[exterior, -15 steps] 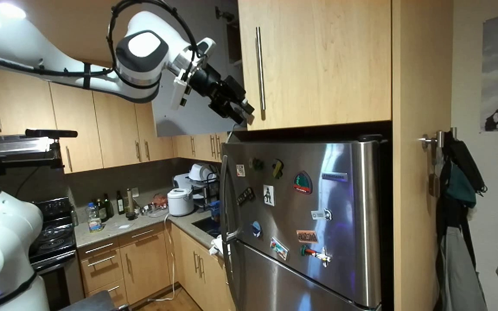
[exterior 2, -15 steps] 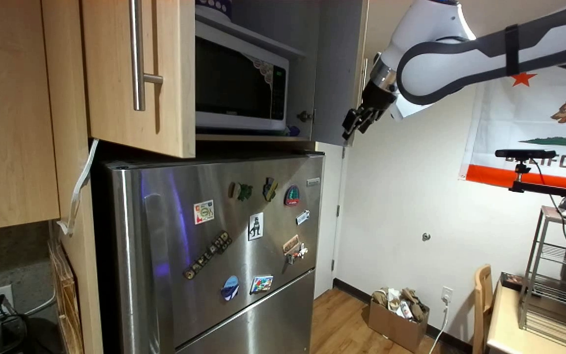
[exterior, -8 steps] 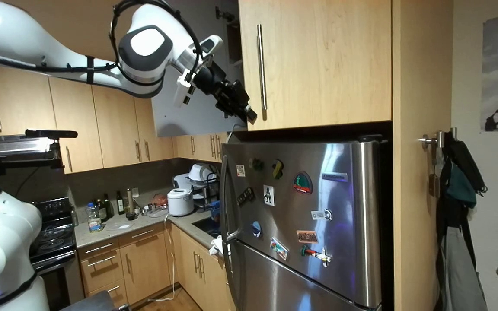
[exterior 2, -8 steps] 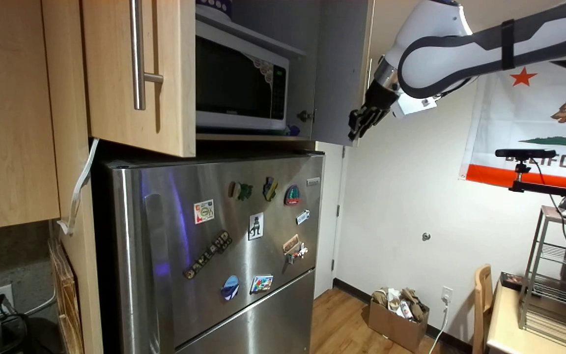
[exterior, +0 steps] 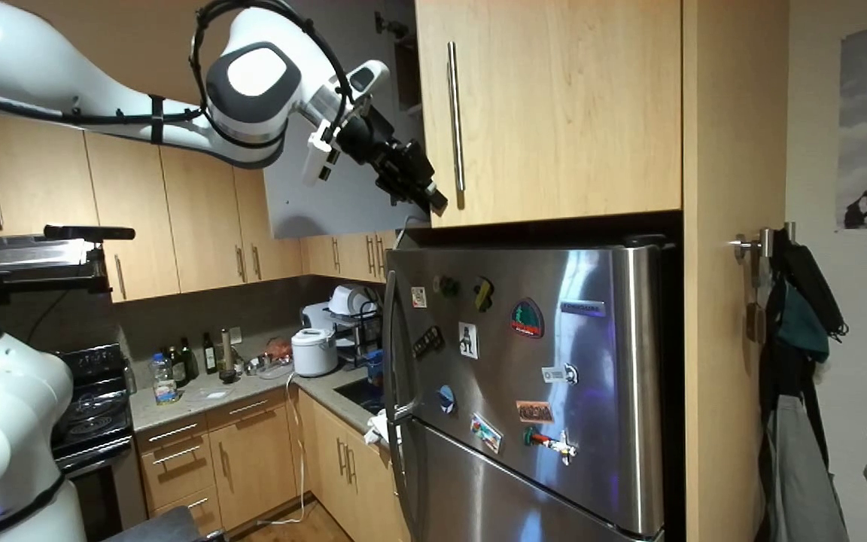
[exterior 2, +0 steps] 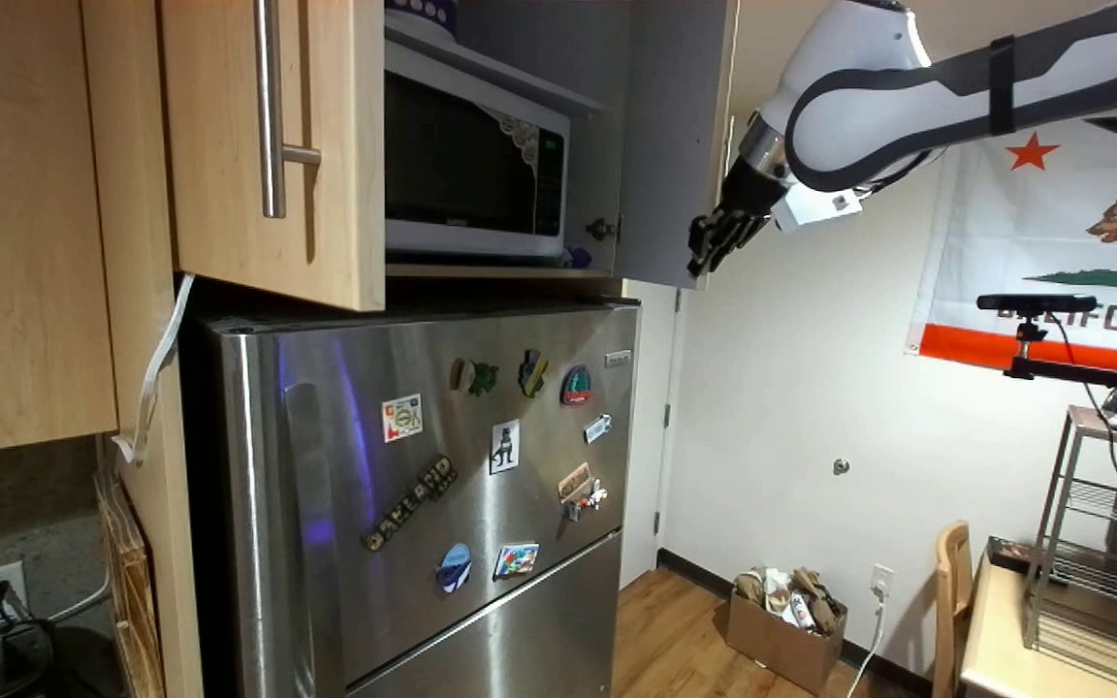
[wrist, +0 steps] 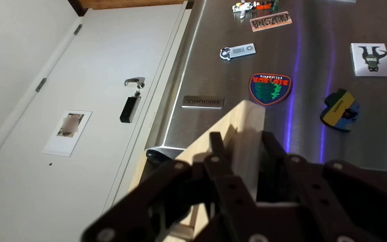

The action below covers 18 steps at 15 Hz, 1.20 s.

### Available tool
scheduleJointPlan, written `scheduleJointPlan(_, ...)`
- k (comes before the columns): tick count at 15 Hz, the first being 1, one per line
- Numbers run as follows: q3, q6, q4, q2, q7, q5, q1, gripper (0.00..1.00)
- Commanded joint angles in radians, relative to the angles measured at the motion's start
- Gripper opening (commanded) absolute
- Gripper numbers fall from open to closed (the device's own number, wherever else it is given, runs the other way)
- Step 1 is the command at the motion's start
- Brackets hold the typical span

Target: Close the cupboard door on the right

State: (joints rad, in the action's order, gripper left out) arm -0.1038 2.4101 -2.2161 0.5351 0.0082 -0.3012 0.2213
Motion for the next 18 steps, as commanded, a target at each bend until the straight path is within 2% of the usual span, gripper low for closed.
scheduleJointPlan(1,0.016,-0.015,0.039,-0.029,0.001,-0.008,0.002,0.18)
scheduleJointPlan(7,0.111,-0.077,0.114,-0.086,0.158,-0.074,0.032,0.15)
scheduleJointPlan(13,0.172,-0.192,0.224,-0.157,0.310,-0.146,0.017,0.21)
scheduleJointPlan(15,0.182,-0.219,0.246,-0.173,0.338,-0.167,0.009,0.39)
scheduleJointPlan(16,0.186,-0.229,0.255,-0.179,0.347,-0.180,0.006,0.56)
scheduleJointPlan(18,0.196,-0.238,0.282,-0.189,0.345,-0.211,-0.002,0.72)
